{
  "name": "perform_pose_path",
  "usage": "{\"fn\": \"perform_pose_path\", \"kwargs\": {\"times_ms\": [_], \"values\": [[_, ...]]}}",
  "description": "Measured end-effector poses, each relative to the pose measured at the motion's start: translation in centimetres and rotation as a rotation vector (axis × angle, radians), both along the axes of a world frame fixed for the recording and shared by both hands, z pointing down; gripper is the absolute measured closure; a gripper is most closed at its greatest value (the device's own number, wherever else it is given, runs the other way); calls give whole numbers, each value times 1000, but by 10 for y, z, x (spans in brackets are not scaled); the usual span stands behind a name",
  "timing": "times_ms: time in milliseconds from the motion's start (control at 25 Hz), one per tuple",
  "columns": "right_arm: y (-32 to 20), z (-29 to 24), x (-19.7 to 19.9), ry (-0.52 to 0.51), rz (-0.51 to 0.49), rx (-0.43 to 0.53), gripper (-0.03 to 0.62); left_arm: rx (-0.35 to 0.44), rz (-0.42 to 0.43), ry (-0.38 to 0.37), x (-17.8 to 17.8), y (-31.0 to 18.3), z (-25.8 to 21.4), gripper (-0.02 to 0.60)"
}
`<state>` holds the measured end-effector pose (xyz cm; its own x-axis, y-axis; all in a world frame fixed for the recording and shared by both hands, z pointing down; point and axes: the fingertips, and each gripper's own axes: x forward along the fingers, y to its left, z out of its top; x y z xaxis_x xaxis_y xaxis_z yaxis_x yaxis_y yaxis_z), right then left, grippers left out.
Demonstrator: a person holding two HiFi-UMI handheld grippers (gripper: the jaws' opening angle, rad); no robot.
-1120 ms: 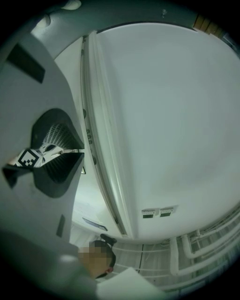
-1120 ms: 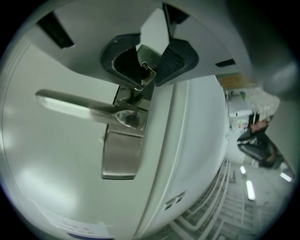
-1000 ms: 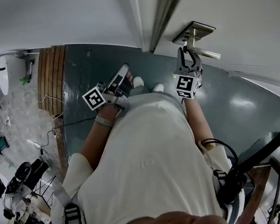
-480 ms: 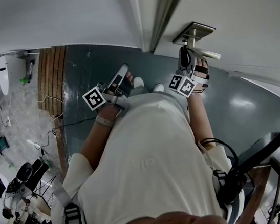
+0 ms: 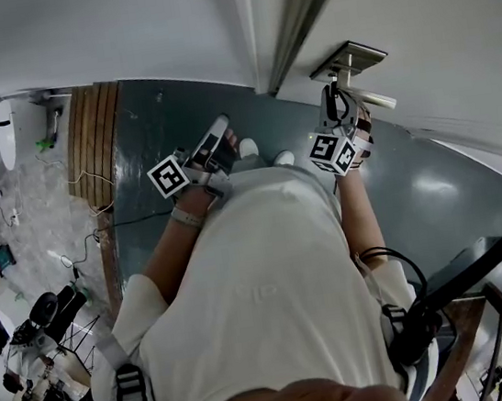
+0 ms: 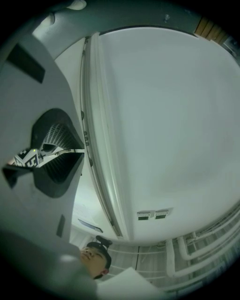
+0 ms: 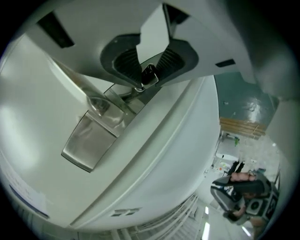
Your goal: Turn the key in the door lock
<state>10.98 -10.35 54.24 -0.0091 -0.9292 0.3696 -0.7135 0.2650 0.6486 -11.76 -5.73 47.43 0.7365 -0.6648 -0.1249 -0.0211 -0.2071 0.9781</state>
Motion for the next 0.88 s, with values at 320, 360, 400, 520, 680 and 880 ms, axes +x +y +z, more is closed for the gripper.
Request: {"fn": "perform_pose_path", "kwargs": {"times_ms": [320,360,400,520,680,880], "values": [[-3,-4,7,-558,105,-6,514,-9,6,3,5,2,1,571],[-3,-3,8,-608,113,-5,514,-10,5,3,4,2,1,571],[-2,-2,9,-642,116,-7,514,-12,2,2,4,3,2,571],[-2,-1,12,-783,133,-8,514,-14,-6,-2,1,4,2,571],[-2,-3,13,-1013,160,-19,514,-16,-9,-8,-1,3,2,571],[-1,-2,17,-1450,230,-39,526,-18,-8,-14,0,2,3,571]]}}
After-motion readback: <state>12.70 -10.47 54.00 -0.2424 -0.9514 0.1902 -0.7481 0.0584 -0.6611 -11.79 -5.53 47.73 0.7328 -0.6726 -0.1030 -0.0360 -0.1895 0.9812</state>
